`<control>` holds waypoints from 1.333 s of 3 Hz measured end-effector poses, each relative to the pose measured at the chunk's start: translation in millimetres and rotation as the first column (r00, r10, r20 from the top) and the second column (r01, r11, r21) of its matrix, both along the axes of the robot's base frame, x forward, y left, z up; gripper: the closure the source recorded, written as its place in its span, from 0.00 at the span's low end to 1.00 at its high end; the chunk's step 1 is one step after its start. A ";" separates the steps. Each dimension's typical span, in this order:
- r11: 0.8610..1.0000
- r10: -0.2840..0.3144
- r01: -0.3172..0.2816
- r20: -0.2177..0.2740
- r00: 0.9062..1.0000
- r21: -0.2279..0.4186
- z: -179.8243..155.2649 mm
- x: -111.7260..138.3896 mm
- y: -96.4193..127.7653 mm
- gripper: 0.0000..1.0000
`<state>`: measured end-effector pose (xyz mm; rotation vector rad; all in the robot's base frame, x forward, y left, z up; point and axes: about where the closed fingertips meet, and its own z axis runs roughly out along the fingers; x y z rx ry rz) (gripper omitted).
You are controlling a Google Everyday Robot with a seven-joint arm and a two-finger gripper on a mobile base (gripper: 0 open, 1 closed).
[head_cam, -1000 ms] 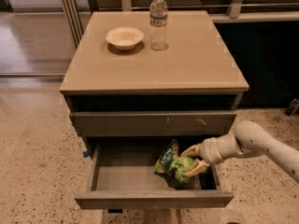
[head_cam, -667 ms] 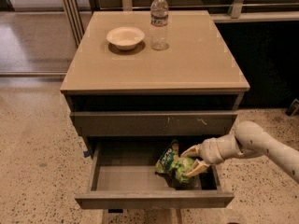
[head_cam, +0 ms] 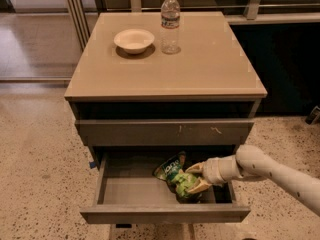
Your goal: Place green rice chip bag into middle drawer
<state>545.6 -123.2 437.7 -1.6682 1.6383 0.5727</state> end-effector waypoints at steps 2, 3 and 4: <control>0.999 -0.034 0.034 0.006 0.999 -0.028 -36.9 10.7 11.9 0.90; 0.999 -0.034 0.034 0.005 0.999 -0.028 -37.0 10.7 12.0 0.75; 0.999 -0.037 0.038 0.014 0.999 -0.032 -36.8 12.0 11.1 0.44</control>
Offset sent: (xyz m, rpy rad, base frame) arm 0.0253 0.0131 -0.0905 -0.1025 0.0171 -0.0880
